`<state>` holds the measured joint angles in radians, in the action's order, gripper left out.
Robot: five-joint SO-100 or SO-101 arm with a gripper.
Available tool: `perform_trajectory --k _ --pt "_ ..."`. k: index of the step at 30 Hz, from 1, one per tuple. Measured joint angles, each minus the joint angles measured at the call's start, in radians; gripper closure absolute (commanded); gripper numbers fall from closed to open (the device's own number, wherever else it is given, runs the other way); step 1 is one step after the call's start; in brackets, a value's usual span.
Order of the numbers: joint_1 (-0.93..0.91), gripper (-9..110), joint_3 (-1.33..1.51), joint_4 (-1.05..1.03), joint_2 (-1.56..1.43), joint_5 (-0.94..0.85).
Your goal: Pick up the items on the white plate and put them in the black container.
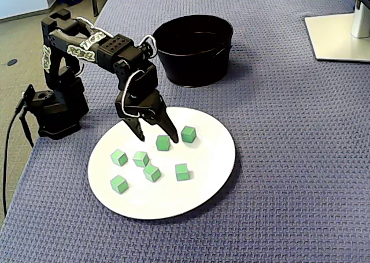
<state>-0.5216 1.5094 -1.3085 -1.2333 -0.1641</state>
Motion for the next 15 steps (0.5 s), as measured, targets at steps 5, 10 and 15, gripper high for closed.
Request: perform_trajectory --k 5,10,15 --pt "0.003 75 -0.037 0.000 0.055 0.000" --pt "0.020 79 -0.071 -0.009 0.092 -0.006" --pt "0.037 83 -0.098 -0.020 0.115 -0.021"
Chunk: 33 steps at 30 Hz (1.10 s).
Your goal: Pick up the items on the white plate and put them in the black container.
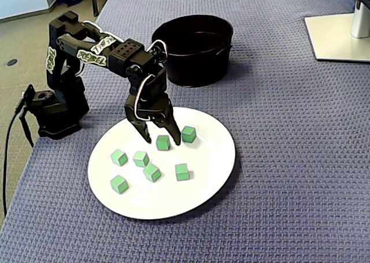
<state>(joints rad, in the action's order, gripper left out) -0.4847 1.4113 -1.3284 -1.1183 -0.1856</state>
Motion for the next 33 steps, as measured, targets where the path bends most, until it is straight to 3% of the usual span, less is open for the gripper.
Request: perform_trajectory --k 13,24,28,33 --pt "0.020 101 -0.002 0.014 0.011 -0.032" --pt "0.018 102 0.043 0.052 -0.025 -0.067" --pt "-0.012 102 0.005 -0.055 -0.175 -0.100" --pt "-0.017 102 -0.256 -0.255 -0.364 -0.150"
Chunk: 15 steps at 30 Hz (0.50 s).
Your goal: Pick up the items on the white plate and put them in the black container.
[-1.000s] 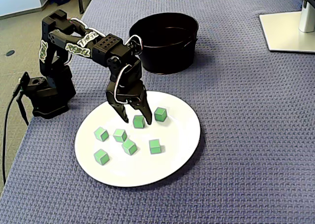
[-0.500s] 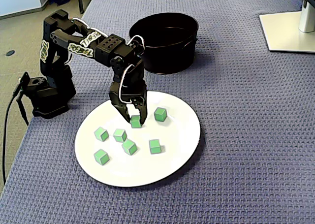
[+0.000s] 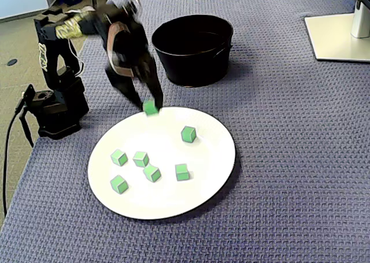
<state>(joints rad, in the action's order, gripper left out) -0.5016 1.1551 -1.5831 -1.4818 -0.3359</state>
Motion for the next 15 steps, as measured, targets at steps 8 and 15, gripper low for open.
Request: perform_trajectory --k 8,15 --pt "0.325 102 -0.469 -0.135 -0.129 -0.041" --pt "0.790 102 -0.491 -0.126 -0.126 -0.032"
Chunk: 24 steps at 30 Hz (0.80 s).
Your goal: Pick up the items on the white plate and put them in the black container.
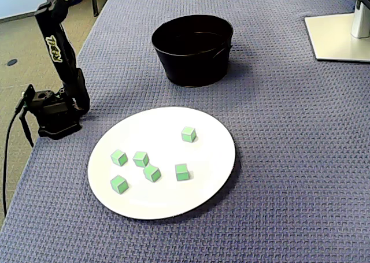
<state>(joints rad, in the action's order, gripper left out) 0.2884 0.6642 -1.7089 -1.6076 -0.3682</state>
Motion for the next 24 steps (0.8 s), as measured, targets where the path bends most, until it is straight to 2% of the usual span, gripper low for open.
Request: perform_trajectory --k 7,15,24 --pt "0.190 102 0.153 0.135 0.186 0.018" --pt "0.245 102 0.360 0.368 0.403 0.018" --pt "0.279 102 0.370 0.426 0.551 0.012"
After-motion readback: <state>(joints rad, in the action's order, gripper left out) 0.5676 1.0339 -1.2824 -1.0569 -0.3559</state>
